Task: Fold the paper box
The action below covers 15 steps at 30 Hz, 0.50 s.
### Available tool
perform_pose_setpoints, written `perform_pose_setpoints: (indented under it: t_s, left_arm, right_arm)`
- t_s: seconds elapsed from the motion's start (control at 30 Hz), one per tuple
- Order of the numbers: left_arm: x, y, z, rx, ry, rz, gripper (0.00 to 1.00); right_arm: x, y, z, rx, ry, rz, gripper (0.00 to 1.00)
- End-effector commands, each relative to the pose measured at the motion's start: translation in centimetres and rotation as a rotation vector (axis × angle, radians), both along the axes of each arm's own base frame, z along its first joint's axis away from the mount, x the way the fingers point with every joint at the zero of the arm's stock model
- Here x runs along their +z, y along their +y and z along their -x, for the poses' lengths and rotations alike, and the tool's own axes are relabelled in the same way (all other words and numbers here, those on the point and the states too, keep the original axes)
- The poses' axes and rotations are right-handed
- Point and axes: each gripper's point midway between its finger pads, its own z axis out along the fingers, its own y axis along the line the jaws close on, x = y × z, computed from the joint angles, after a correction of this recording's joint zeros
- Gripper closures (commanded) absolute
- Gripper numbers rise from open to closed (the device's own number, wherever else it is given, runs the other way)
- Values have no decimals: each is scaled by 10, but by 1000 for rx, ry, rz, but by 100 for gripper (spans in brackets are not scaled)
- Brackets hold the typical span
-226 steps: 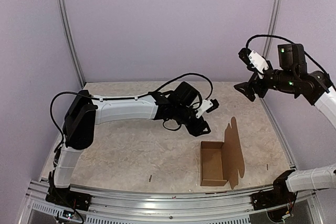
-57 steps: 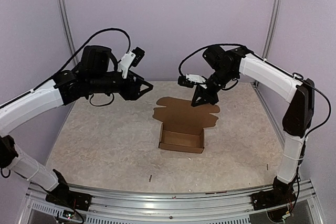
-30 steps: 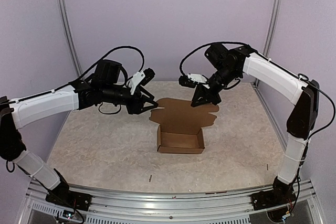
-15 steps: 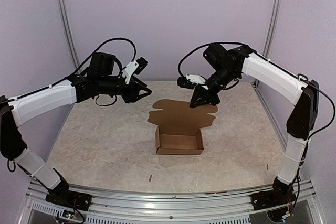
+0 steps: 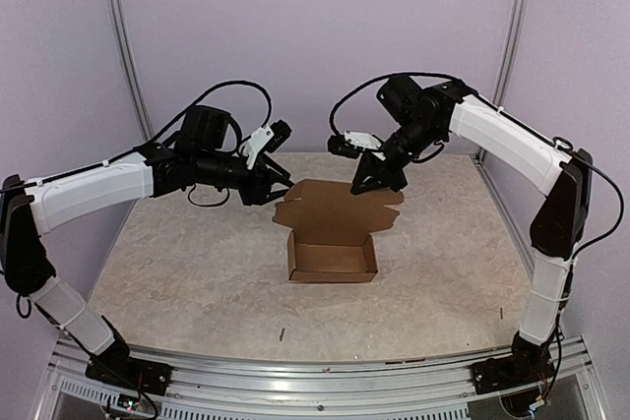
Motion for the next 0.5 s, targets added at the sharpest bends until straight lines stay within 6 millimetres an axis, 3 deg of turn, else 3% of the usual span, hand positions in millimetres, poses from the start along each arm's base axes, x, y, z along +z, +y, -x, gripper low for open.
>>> perform_pose_setpoints:
  t_s: [0.0, 0.47]
  left_arm:
    - [12, -6, 21, -83, 12, 36, 58]
    - [5, -30, 38, -205, 58, 47, 59]
  right_arm:
    - [-1, 6, -3, -19, 17, -1, 100]
    - [16, 10, 15, 42, 61, -66, 100]
